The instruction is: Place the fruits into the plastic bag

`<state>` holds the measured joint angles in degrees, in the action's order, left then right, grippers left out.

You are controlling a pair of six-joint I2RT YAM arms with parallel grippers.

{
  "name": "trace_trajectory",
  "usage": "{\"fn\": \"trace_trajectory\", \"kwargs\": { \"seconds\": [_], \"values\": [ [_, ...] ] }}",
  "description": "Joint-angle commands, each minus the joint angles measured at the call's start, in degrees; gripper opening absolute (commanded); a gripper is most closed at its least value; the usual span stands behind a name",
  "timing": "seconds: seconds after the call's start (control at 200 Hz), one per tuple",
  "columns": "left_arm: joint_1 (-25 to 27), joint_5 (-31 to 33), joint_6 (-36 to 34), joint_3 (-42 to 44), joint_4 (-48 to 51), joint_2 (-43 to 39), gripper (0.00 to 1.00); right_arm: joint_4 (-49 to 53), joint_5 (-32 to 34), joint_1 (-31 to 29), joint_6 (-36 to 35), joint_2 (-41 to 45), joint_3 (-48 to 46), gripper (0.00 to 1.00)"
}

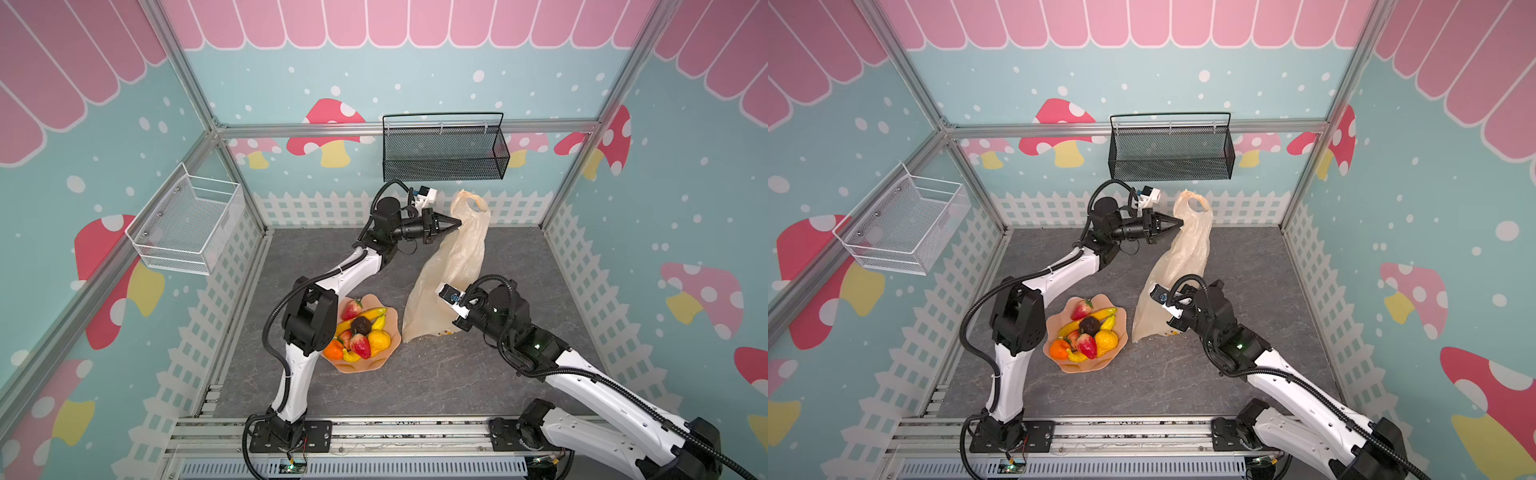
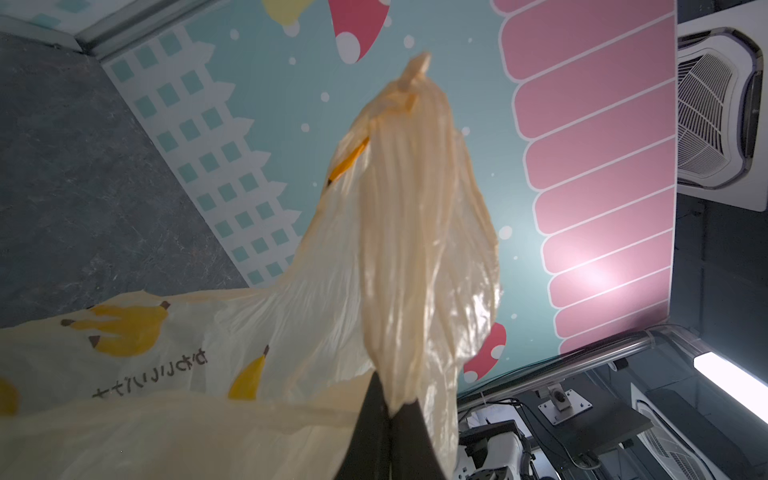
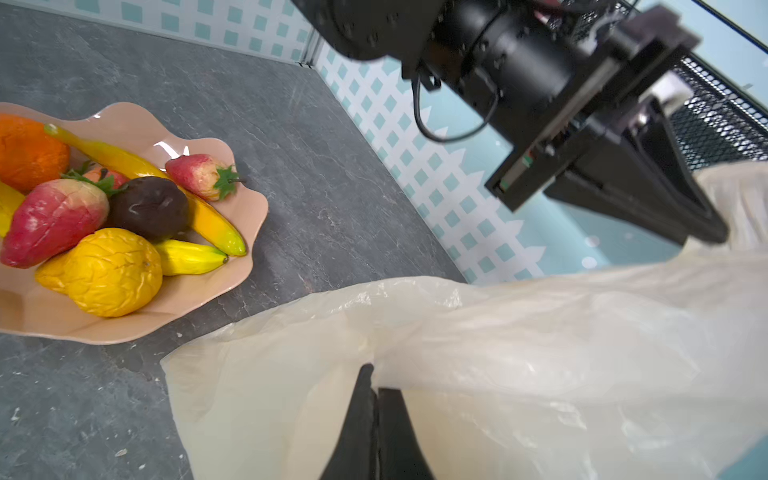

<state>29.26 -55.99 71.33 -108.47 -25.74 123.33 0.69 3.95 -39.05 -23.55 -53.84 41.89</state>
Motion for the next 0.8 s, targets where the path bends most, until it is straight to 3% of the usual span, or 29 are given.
{"fn": "trace_trajectory", "kwargs": {
  "seconds": [0.0, 0.185, 0.35, 0.44, 0.55, 0.72, 0.795],
  "values": [
    [-1.23, 2.79, -6.79, -5.73, 5.72, -4.10, 0.00, -6.06, 5.25, 3.18, 0.59, -0.55, -1.11, 0.00],
    [-1.06, 5.26, -11.60, -12.15, 8.77, -4.76, 0.00, -13.64, 7.85, 13.90, 5.59, -1.43, 0.51, 0.00],
    [0.41, 7.08, -11.27, -8.87, -2.54, -7.86, 0.00, -19.37, 11.13, 15.97, 5.01, -2.91, 1.82, 0.00],
    [1.65, 7.90, -14.37, 0.45, -4.48, -12.55, 0.00, -21.35, 17.80, 16.10, 6.06, -2.71, 0.67, 0.00],
    [3.15, 10.52, -20.82, 18.64, -3.83, -20.86, 0.00, -24.28, 25.96, 16.33, 9.42, 1.03, -4.39, 0.05],
    [4.91, 14.67, -23.81, 43.02, -4.78, -32.94, 0.00, -22.03, 23.96, 16.47, 17.95, 10.70, -12.54, 0.12],
    [5.90, 16.27, -23.70, 49.55, -3.79, -37.63, 0.00, -18.66, 22.91, 16.46, 23.56, 14.78, -15.14, 0.29]
  ]
}}
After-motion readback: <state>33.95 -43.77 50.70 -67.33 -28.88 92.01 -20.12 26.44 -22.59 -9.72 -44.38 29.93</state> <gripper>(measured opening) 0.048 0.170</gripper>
